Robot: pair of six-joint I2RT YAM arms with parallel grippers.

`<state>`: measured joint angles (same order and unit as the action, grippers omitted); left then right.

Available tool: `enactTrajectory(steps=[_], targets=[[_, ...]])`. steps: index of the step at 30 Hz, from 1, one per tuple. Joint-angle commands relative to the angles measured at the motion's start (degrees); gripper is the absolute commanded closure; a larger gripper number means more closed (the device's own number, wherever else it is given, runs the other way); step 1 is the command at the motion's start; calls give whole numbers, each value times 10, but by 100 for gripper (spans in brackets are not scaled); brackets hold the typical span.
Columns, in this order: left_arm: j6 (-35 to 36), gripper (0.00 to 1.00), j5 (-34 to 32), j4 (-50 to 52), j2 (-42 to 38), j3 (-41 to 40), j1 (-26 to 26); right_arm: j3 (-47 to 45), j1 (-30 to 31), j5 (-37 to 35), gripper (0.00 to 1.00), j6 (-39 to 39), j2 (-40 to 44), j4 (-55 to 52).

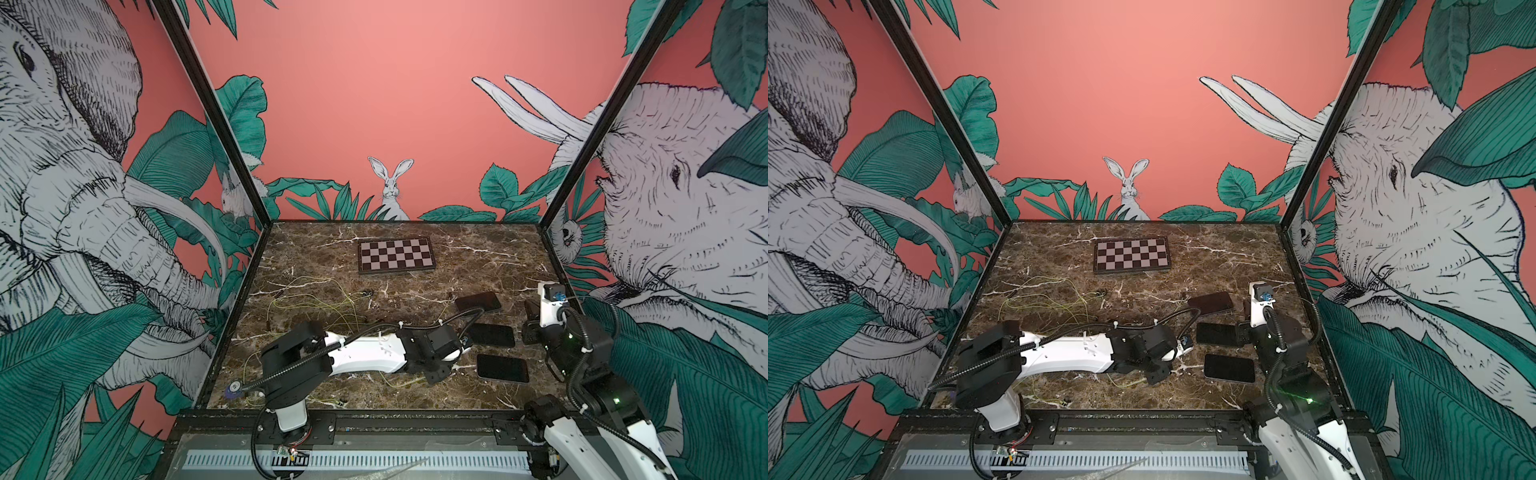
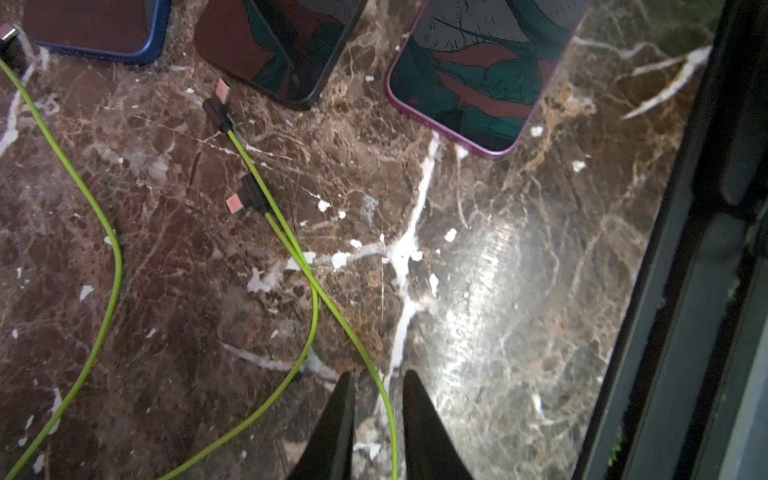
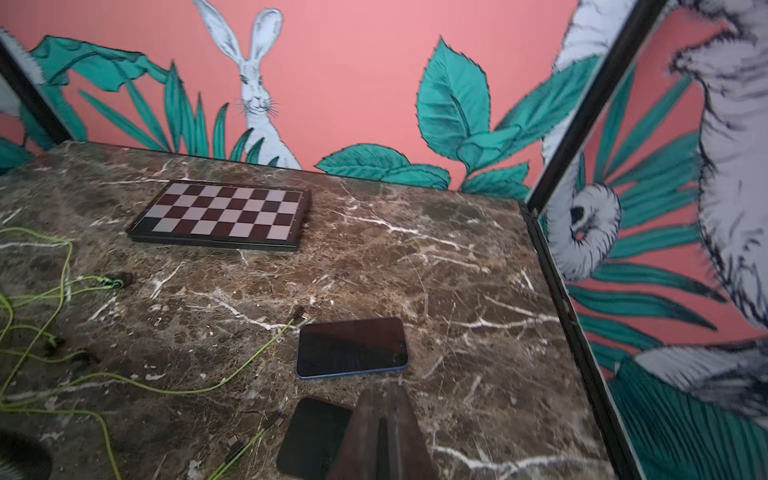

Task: Plug wired earphones into phones
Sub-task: Pick up the wired earphone from the center of the board.

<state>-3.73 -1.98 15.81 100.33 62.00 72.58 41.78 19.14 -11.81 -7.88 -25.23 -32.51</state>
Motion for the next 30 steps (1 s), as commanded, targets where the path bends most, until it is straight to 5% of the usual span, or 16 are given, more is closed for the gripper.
enactTrajectory(steps=[1, 16, 23, 30], targets=[[-43, 76, -17, 26, 12, 23, 2, 26, 4, -65, 90, -102, -24, -79], [-125, 81, -54, 108, 93, 80, 10, 43, 4, -62, 86, -156, -39, -98], [-144, 100, -57, 116, 110, 86, 24, 38, 4, -46, 84, -136, -34, -91], [-132, 100, -101, 117, 89, 77, 24, 34, 4, -31, 83, -88, -26, -71]])
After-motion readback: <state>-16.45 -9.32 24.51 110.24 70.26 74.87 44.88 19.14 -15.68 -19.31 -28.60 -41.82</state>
